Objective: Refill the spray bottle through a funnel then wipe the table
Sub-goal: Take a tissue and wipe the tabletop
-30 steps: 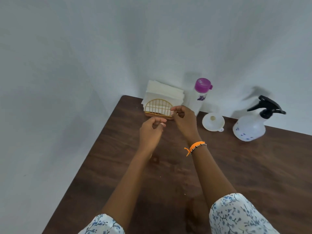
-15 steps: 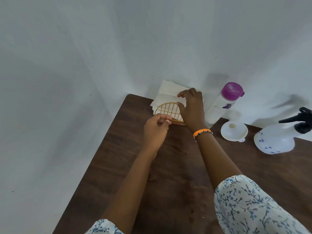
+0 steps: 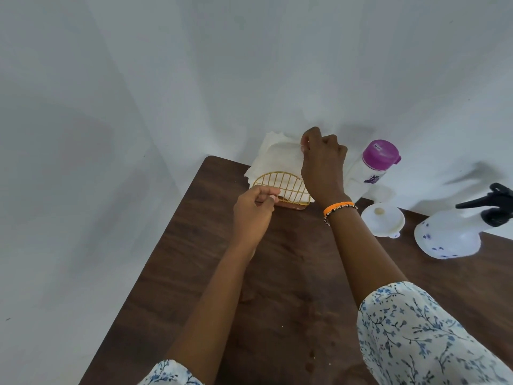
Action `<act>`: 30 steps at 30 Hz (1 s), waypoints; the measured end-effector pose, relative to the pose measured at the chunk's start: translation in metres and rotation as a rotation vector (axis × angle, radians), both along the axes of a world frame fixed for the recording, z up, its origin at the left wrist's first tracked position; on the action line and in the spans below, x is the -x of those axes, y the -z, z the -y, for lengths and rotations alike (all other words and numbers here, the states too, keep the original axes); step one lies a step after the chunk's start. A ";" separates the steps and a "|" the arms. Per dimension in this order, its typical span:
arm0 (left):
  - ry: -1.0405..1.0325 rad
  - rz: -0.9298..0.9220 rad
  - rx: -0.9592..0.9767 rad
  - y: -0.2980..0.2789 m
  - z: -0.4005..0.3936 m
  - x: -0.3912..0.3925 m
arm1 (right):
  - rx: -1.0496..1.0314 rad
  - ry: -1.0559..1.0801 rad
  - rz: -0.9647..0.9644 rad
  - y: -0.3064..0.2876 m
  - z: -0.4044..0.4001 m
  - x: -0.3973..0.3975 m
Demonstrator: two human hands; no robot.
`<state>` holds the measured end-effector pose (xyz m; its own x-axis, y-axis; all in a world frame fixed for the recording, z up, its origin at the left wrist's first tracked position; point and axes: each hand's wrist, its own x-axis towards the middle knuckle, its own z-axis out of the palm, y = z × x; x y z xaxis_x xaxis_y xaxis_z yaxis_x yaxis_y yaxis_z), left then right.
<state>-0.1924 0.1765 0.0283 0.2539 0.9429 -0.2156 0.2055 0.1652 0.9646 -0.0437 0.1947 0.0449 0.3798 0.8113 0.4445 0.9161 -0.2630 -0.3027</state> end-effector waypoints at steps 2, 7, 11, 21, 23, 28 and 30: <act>0.006 0.004 0.009 -0.001 0.001 -0.002 | -0.010 -0.012 -0.001 -0.005 -0.001 -0.003; 0.015 0.014 0.023 -0.003 0.004 -0.003 | -0.082 -0.065 -0.009 -0.016 0.000 -0.009; 0.005 0.022 0.030 -0.003 0.004 -0.002 | -0.208 -0.063 -0.024 -0.026 0.003 -0.008; -0.037 0.054 0.040 -0.010 0.010 0.004 | -0.573 -0.107 -0.064 -0.038 0.027 0.010; -0.029 0.065 0.061 -0.011 0.013 0.004 | -0.606 -0.091 -0.096 -0.040 0.033 0.012; -0.004 0.230 0.041 -0.011 0.036 0.011 | -0.601 -0.131 -0.354 -0.028 0.068 0.030; 0.042 0.276 0.014 -0.002 0.054 0.019 | -0.559 -0.148 -0.483 -0.014 0.089 0.041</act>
